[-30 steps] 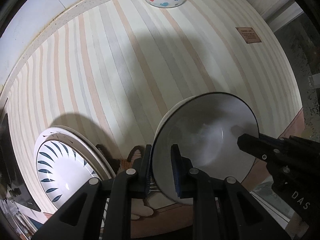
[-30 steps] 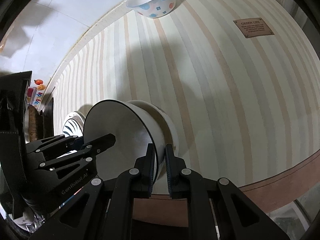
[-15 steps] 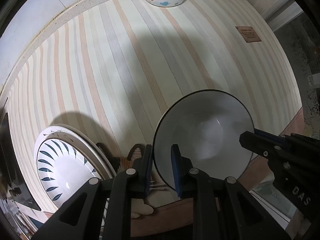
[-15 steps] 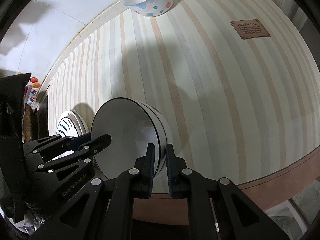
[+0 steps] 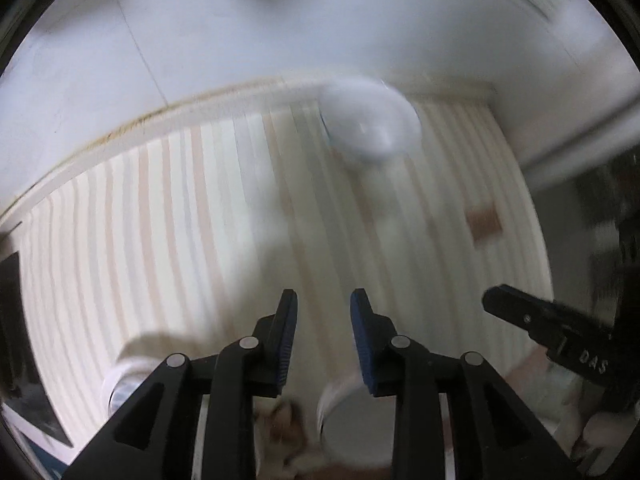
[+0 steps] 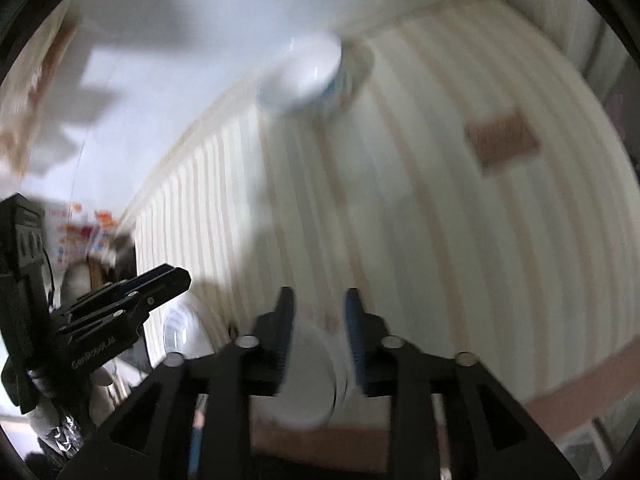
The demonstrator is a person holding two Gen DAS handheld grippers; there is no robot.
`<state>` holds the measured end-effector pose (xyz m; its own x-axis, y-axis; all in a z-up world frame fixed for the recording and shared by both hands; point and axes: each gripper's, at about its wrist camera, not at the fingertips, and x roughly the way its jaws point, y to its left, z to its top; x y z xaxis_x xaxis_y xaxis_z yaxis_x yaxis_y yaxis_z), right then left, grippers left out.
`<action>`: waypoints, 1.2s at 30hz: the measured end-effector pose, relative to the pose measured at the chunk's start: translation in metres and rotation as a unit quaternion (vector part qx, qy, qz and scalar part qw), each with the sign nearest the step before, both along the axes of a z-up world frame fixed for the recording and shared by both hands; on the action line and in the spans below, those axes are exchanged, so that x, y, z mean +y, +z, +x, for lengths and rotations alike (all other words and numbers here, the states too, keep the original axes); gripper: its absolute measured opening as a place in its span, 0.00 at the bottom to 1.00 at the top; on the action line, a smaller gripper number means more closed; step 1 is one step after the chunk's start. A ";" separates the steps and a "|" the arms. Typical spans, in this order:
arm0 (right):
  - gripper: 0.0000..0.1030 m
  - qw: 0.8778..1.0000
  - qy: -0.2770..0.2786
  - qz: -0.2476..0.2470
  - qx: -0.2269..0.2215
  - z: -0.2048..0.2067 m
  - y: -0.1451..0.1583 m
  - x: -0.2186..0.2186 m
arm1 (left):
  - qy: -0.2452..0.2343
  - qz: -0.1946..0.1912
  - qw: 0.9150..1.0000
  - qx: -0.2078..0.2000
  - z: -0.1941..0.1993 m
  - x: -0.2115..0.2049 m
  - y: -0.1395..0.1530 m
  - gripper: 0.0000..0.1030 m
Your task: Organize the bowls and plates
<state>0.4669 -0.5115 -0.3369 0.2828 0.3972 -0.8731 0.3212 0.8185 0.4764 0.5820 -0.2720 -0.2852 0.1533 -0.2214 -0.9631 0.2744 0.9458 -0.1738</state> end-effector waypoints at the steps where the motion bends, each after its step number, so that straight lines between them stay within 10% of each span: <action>1: 0.34 1.000 -0.006 -0.004 -0.009 0.013 0.002 -0.007 | 0.013 -0.012 1.000 0.007 0.019 -0.002 -0.005 0.25; 14: 0.34 0.998 -0.065 0.022 -0.018 0.167 -0.044 -0.061 | 0.055 -0.057 0.993 0.087 0.135 -0.036 -0.077 0.25; 36: 0.16 0.999 -0.037 0.021 0.009 0.202 -0.097 -0.054 | 0.051 -0.061 0.992 0.096 0.151 -0.064 -0.113 0.17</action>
<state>0.6691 -0.5657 -0.4339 0.2963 0.4121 -0.8616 0.3889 0.7719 0.5030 0.7330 -0.3363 -0.3983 -0.0023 -0.3313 -0.9435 0.1290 0.9355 -0.3288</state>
